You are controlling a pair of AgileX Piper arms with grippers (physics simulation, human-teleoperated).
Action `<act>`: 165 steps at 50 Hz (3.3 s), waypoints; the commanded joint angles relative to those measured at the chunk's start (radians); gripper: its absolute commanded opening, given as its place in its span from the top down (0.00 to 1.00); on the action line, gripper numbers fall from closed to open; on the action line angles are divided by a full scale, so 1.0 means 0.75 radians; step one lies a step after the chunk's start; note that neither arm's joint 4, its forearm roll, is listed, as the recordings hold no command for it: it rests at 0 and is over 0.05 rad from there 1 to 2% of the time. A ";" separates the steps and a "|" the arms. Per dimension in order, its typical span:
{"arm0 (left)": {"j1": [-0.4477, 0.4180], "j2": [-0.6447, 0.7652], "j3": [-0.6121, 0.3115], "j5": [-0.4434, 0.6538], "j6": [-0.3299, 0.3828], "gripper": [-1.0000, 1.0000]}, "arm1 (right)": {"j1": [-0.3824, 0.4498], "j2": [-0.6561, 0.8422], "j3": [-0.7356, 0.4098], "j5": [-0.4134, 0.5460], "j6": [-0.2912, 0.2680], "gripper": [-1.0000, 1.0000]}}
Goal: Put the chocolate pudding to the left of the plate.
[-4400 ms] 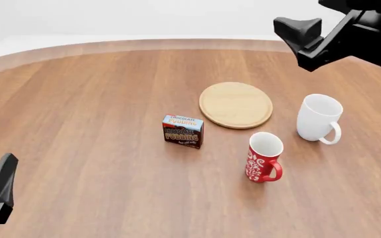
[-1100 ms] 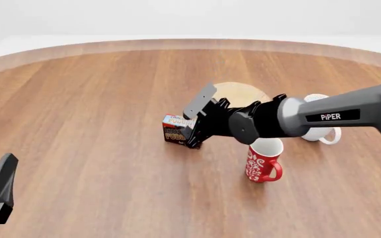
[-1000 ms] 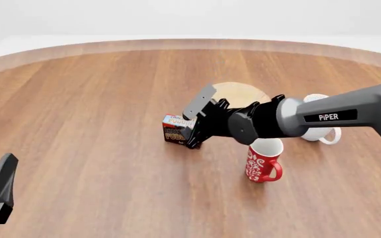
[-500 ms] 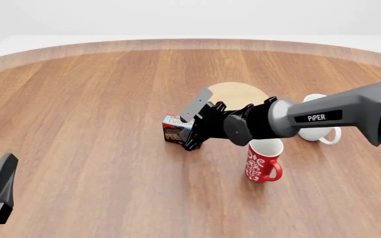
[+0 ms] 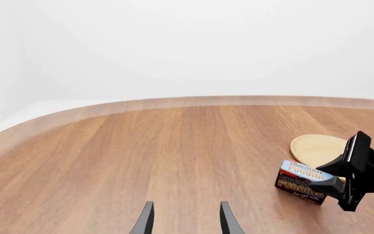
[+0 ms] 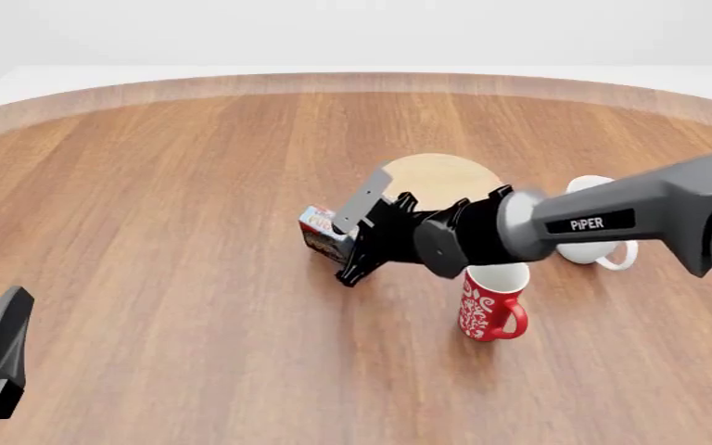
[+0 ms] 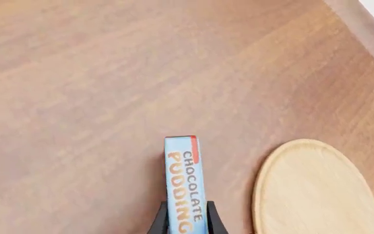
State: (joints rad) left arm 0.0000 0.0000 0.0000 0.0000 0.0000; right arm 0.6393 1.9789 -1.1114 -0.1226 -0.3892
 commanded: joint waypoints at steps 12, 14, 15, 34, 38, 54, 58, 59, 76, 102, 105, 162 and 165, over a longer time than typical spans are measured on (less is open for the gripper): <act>0.000 0.000 0.000 0.000 0.000 0.00 | 0.099 -0.159 0.080 0.032 0.108 1.00; 0.000 0.000 0.000 0.000 0.000 0.00 | 0.099 -0.180 0.085 0.037 0.105 1.00; 0.000 0.000 0.000 0.000 0.000 0.00 | 0.099 -0.189 0.087 0.040 0.104 1.00; 0.000 0.000 0.000 0.000 0.000 0.00 | 0.039 -0.274 -0.061 0.197 0.080 1.00; 0.000 0.000 0.000 0.000 0.000 0.00 | 0.030 -0.264 -0.108 0.232 0.068 1.00; 0.000 0.000 0.000 0.000 0.000 0.00 | 0.010 -0.143 -0.322 0.309 0.063 1.00; 0.000 0.000 0.000 0.000 0.000 0.00 | -0.003 -0.084 -0.415 0.337 0.060 1.00; 0.000 0.000 0.000 0.000 0.000 0.00 | -0.007 -0.071 -0.436 0.343 0.061 1.00; 0.000 0.000 0.000 0.000 0.000 0.00 | -0.042 0.117 -0.618 0.352 0.077 1.00; 0.000 0.000 0.000 0.000 0.000 0.00 | -0.098 0.285 -0.727 0.351 0.085 1.00; 0.000 0.000 0.000 0.000 0.000 0.00 | -0.101 0.304 -0.730 0.343 0.087 1.00; 0.000 0.000 0.000 0.000 0.000 0.00 | -0.118 0.475 -0.803 0.322 0.022 0.00; 0.000 0.000 0.000 0.000 0.000 0.00 | -0.120 0.462 -0.792 0.315 0.021 0.00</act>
State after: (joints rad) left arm 0.0000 0.0000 0.0000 0.0000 0.0000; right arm 0.5552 2.3270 -1.7227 0.1259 -0.3630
